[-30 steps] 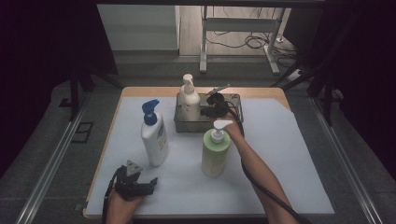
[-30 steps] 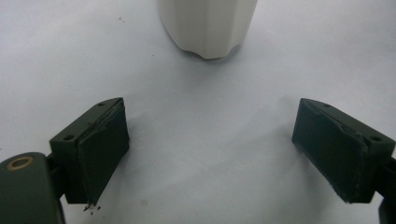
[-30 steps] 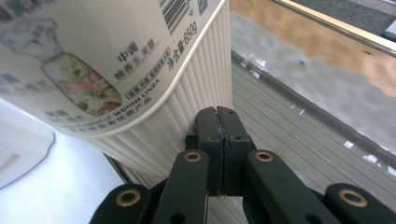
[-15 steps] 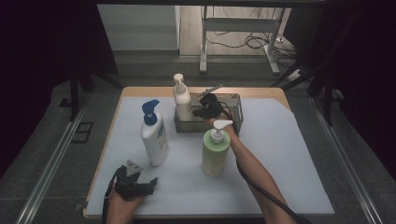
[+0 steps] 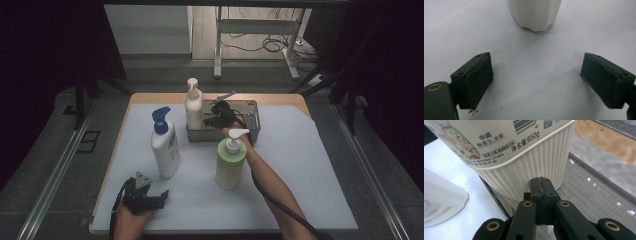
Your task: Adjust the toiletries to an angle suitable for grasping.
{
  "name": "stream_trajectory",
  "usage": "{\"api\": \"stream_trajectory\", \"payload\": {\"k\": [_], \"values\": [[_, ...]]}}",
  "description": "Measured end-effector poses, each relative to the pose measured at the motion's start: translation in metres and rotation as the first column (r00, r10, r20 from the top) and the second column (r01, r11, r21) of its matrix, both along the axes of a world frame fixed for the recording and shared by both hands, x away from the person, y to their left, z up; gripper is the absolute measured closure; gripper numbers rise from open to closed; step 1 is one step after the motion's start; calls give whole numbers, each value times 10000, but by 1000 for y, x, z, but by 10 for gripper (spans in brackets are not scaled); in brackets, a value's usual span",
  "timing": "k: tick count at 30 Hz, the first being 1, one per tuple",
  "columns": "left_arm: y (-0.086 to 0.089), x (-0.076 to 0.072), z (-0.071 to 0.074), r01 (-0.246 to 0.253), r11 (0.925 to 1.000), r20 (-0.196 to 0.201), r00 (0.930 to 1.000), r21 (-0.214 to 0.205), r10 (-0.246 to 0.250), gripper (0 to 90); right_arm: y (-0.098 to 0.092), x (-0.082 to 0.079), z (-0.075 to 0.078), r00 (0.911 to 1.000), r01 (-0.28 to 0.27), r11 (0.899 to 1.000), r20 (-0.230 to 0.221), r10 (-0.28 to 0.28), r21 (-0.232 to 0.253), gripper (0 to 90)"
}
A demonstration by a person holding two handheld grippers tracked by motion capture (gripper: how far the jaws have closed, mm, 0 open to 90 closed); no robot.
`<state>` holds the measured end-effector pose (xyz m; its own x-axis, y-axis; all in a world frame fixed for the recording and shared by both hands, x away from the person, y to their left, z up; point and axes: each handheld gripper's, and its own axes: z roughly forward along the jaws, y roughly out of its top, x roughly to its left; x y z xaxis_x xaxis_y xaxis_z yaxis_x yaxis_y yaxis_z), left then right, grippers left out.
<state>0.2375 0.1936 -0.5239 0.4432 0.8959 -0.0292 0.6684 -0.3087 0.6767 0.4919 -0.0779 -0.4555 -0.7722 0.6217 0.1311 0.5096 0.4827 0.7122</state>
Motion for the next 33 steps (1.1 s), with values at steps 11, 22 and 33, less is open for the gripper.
{"api": "stream_trajectory", "payload": {"k": [11,22,33], "values": [[0,0,0,-2,10000,5,10000,-2,2,105,2,-4,-3,9998,72,9992,163,-65,-402,859],[0,0,0,0,10000,12,10000,-4,0,105,-10,-12,11,9992,-15,10000,401,16,-20,757],[0,0,0,-12,10000,43,10000,-2,12,105,-27,-24,28,9971,96,9999,756,-93,-39,488]]}}
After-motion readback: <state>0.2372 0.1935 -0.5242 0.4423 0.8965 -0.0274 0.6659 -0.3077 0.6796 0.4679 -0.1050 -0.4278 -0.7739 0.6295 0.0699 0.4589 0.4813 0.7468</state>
